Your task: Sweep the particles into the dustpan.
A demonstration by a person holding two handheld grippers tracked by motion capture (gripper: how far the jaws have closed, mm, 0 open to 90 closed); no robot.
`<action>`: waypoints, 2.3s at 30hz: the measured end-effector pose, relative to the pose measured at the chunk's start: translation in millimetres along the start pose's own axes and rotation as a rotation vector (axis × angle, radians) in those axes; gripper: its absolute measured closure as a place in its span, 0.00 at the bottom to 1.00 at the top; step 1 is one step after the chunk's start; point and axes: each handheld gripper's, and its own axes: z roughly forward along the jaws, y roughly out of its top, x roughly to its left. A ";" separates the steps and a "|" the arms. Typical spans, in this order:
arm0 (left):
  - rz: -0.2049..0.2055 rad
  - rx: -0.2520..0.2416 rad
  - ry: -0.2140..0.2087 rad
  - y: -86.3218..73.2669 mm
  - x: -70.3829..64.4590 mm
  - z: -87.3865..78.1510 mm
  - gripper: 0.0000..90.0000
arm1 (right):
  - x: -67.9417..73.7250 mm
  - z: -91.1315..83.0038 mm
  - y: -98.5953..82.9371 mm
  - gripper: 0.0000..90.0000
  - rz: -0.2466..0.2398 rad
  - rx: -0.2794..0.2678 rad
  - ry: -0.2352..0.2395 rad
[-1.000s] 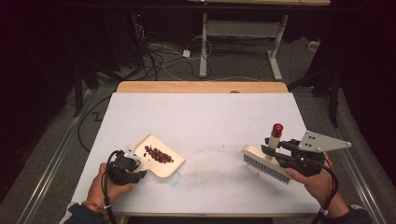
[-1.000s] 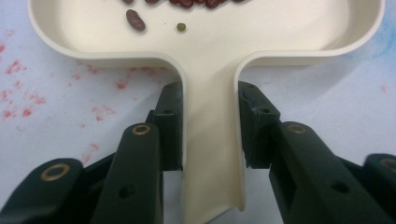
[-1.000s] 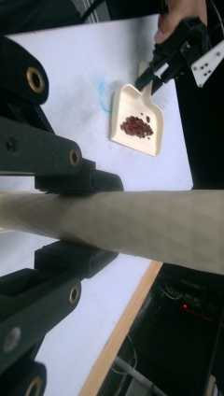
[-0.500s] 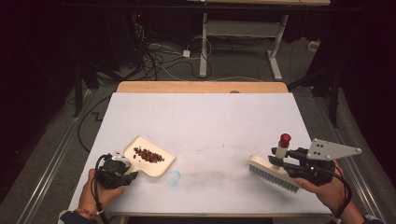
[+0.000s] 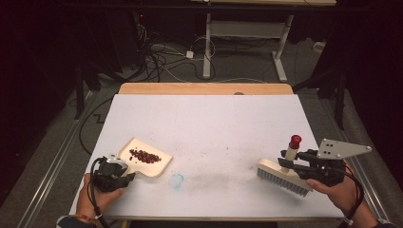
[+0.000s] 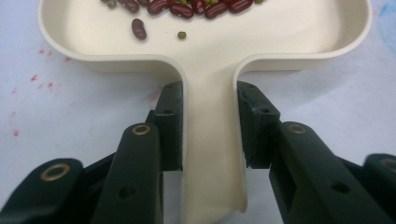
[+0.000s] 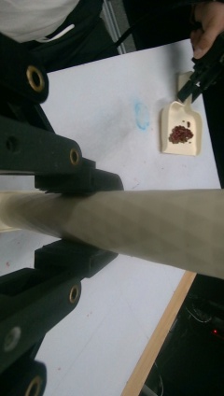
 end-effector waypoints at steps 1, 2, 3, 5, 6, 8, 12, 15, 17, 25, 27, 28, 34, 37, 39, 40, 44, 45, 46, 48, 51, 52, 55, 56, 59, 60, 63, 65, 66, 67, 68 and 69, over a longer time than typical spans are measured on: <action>-0.002 -0.001 0.002 0.5 0.5 1.1 0.71 | -2.8 0.3 -0.1 0.78 -0.004 0.008 -0.002; -0.007 -0.003 0.005 1.0 0.8 2.6 0.71 | -6.2 1.1 -0.5 0.78 -0.010 0.022 -0.007; -0.015 -0.002 0.011 1.5 0.6 4.2 0.71 | -9.9 2.4 -1.2 0.78 -0.012 0.028 -0.012; -0.028 -0.006 0.023 3.1 1.0 6.1 0.71 | -18.1 5.6 -2.6 0.78 0.005 0.037 -0.017; -0.040 -0.011 0.030 4.2 1.2 7.1 0.71 | -22.2 7.9 -3.2 0.78 0.012 0.040 -0.006; -0.072 -0.022 0.045 6.9 0.7 10.2 0.71 | -30.8 12.3 -3.4 0.78 0.032 0.039 -0.001; -0.100 -0.036 0.075 14.7 -5.6 18.8 0.71 | -48.9 21.9 2.0 0.78 0.055 0.036 -0.014; -0.101 -0.045 0.079 19.8 -10.2 22.9 0.71 | -60.9 31.5 5.8 0.77 0.076 0.049 -0.035; -0.107 -0.048 0.069 20.9 -12.2 24.6 0.69 | -68.5 37.7 7.9 0.76 0.088 0.058 -0.049; -0.063 -0.069 0.018 16.7 -24.8 23.1 0.56 | -93.5 61.8 10.9 0.71 0.158 0.099 -0.162; -0.032 -0.078 0.011 15.7 -27.0 24.1 0.55 | -98.6 67.8 10.8 0.70 0.169 0.105 -0.176; -0.025 -0.074 0.006 15.6 -27.2 25.1 0.55 | -101.4 71.3 10.8 0.70 0.179 0.107 -0.190; 0.000 -0.106 -0.020 13.0 -26.7 22.8 0.49 | -111.3 91.4 12.6 0.69 0.212 0.145 -0.242; 0.017 -0.172 -0.032 10.9 -26.6 16.9 0.46 | -115.4 100.3 12.6 0.68 0.226 0.161 -0.266; 0.033 -0.217 -0.015 10.6 -28.6 13.5 0.37 | -118.0 107.2 12.7 0.67 0.220 0.180 -0.302; 0.042 -0.238 -0.010 10.1 -29.6 12.1 0.36 | -119.7 110.9 12.4 0.67 0.227 0.186 -0.309; 0.079 -0.303 0.022 9.1 -34.8 6.2 0.29 | -125.8 124.1 10.7 0.67 0.248 0.210 -0.328; 0.084 -0.320 0.033 9.0 -35.9 4.5 0.29 | -127.1 127.4 10.0 0.66 0.249 0.219 -0.337; 0.088 -0.337 0.051 9.0 -36.7 2.9 0.29 | -128.9 130.4 8.8 0.66 0.251 0.221 -0.338; 0.086 -0.361 0.062 8.8 -37.7 0.7 0.29 | -132.3 135.5 5.7 0.66 0.273 0.220 -0.339; 0.092 -0.364 0.068 7.9 -38.1 0.3 0.29 | -135.7 141.1 1.0 0.66 0.294 0.227 -0.366; 0.093 -0.362 0.069 7.5 -38.3 0.7 0.29 | -136.6 142.4 -0.4 0.66 0.299 0.232 -0.376; 0.105 -0.347 0.069 7.4 -39.6 2.5 0.29 | -139.1 145.4 -3.6 0.65 0.308 0.251 -0.418; 0.110 -0.346 0.065 7.5 -40.0 2.6 0.29 | -139.5 146.4 -4.2 0.64 0.307 0.257 -0.428; 0.126 -0.351 0.055 7.7 -42.0 2.9 0.29 | -139.6 149.3 -5.1 0.57 0.301 0.273 -0.481; 0.133 -0.349 0.054 7.9 -42.9 3.3 0.29 | -139.8 150.0 -5.5 0.56 0.297 0.274 -0.491; 0.160 -0.345 0.061 7.7 -46.3 4.0 0.29 | -139.6 150.8 -5.5 0.54 0.296 0.251 -0.514; 0.175 -0.348 0.058 7.5 -48.1 3.8 0.28 | -138.6 150.4 -5.1 0.54 0.297 0.241 -0.511; 0.180 -0.352 0.057 7.4 -48.7 3.7 0.28 | -138.1 150.3 -5.0 0.54 0.297 0.235 -0.513; 0.183 -0.351 0.056 7.5 -49.0 3.7 0.28 | -137.9 149.8 -4.9 0.54 0.297 0.227 -0.507; 0.185 -0.347 0.063 7.7 -49.4 3.9 0.28 | -137.4 149.2 -4.6 0.54 0.299 0.219 -0.505; 0.189 -0.342 0.070 7.7 -49.6 4.2 0.28 | -137.0 148.5 -4.2 0.54 0.298 0.212 -0.507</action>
